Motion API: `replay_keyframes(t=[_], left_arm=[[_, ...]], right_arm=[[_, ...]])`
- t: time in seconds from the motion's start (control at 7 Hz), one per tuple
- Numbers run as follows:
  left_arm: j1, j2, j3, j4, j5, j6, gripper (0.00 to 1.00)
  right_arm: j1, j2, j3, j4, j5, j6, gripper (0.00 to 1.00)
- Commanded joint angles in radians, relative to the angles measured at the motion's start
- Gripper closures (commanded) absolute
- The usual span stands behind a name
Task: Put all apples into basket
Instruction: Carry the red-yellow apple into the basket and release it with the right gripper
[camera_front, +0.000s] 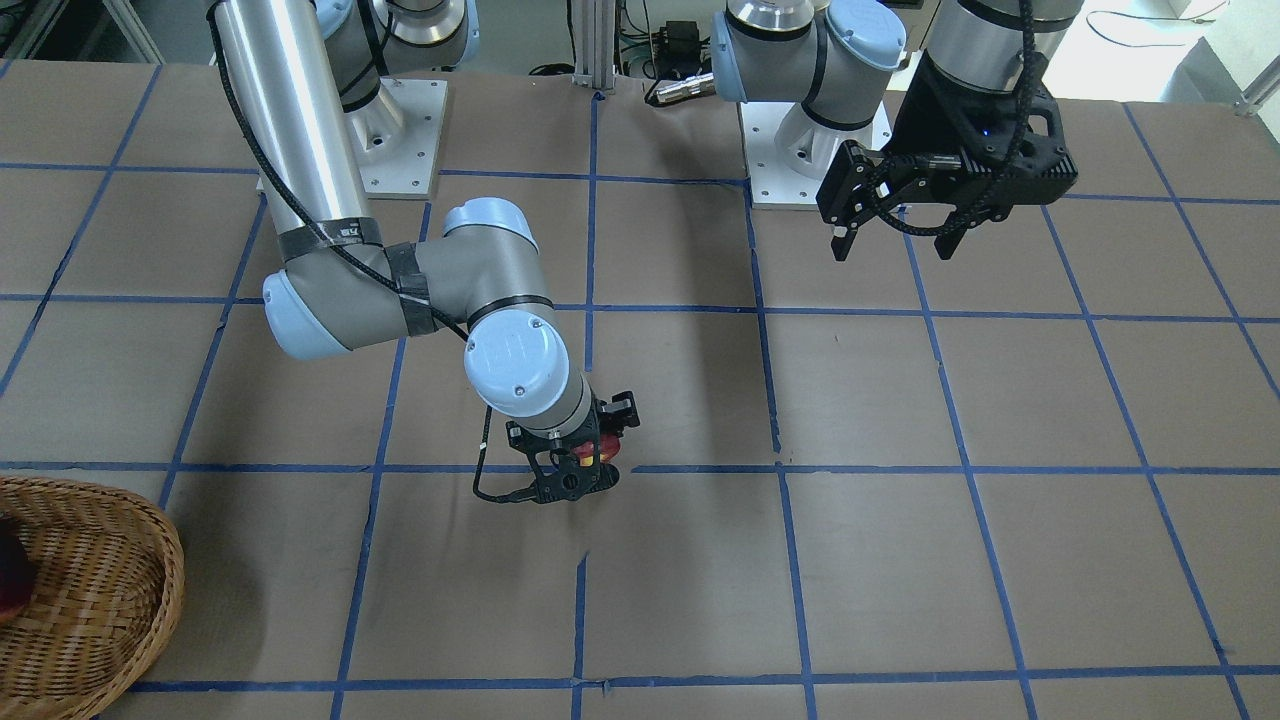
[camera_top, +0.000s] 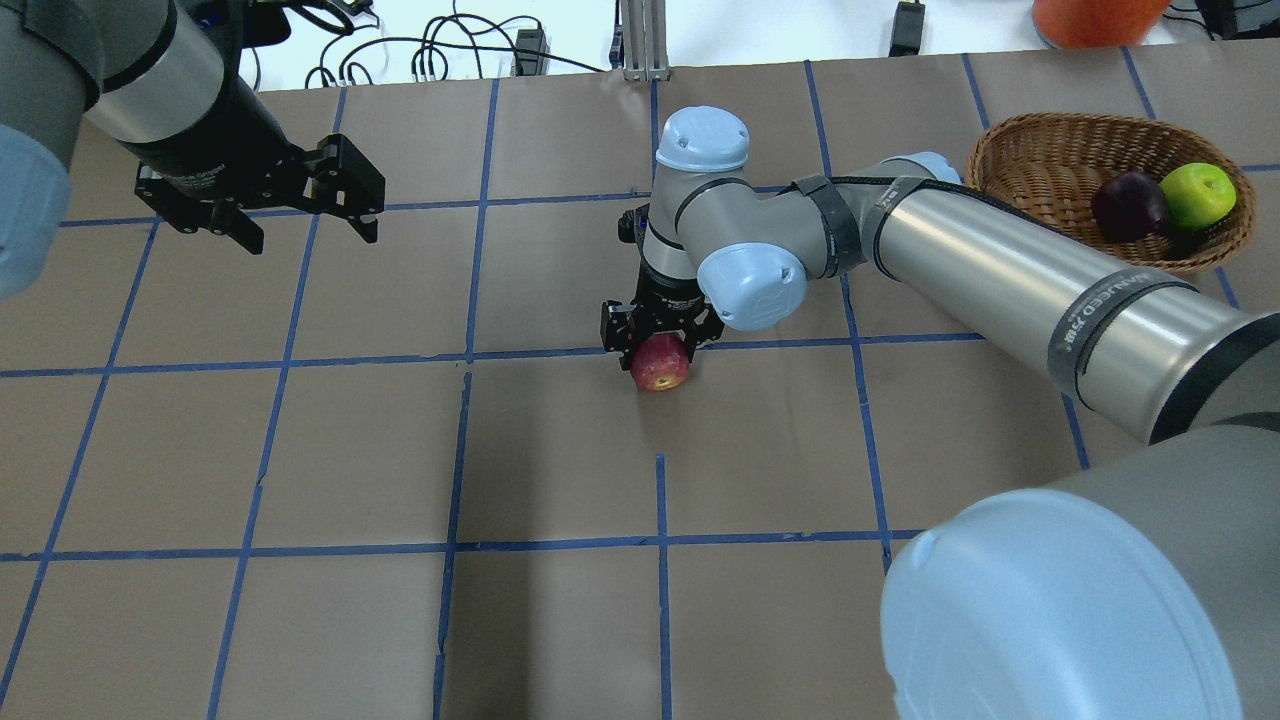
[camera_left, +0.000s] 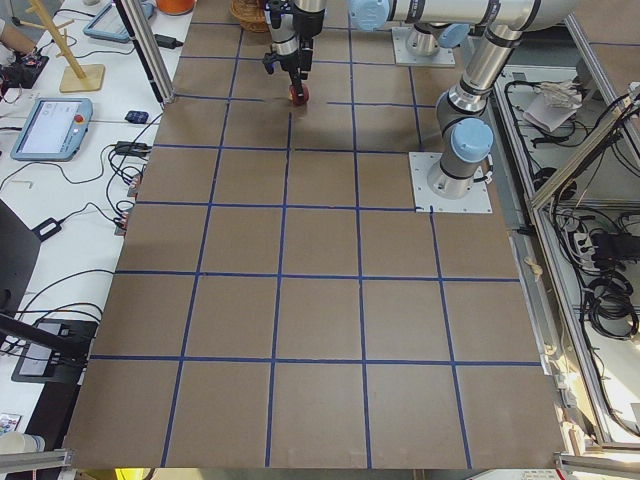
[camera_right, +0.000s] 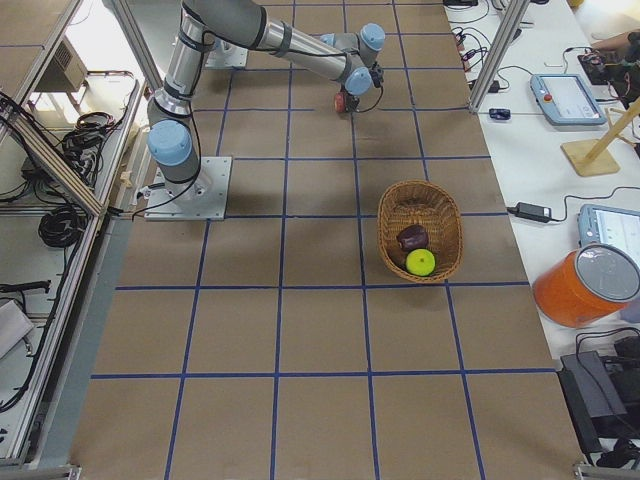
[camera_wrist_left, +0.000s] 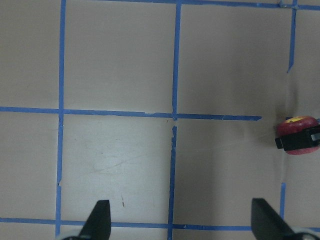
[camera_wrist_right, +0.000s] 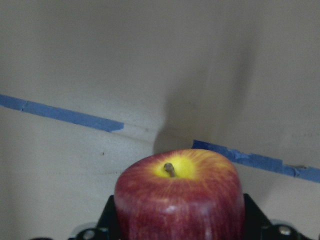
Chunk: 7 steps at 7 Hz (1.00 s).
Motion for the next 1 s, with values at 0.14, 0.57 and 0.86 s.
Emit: replay_keyframes(t=[0.14,0.57,0.86], left_arm=[[0.003,-0.054,0.108,-0.056,0.003,-0.001,0.0],[0.002,-0.051,0.08,-0.049,-0.01,-0.002,0.0],[0.002,-0.049,0.076,-0.038,-0.01,-0.007,0.0]], right_arm=[[-0.132,-0.178,-0.027,0.087,-0.171,0.028,1.0],[-0.516,-0.219,-0.058,0.108,-0.248,-0.18,1.0],[-0.601,-0.111,-0.119,0.032,-0.3,-0.339,1.0]])
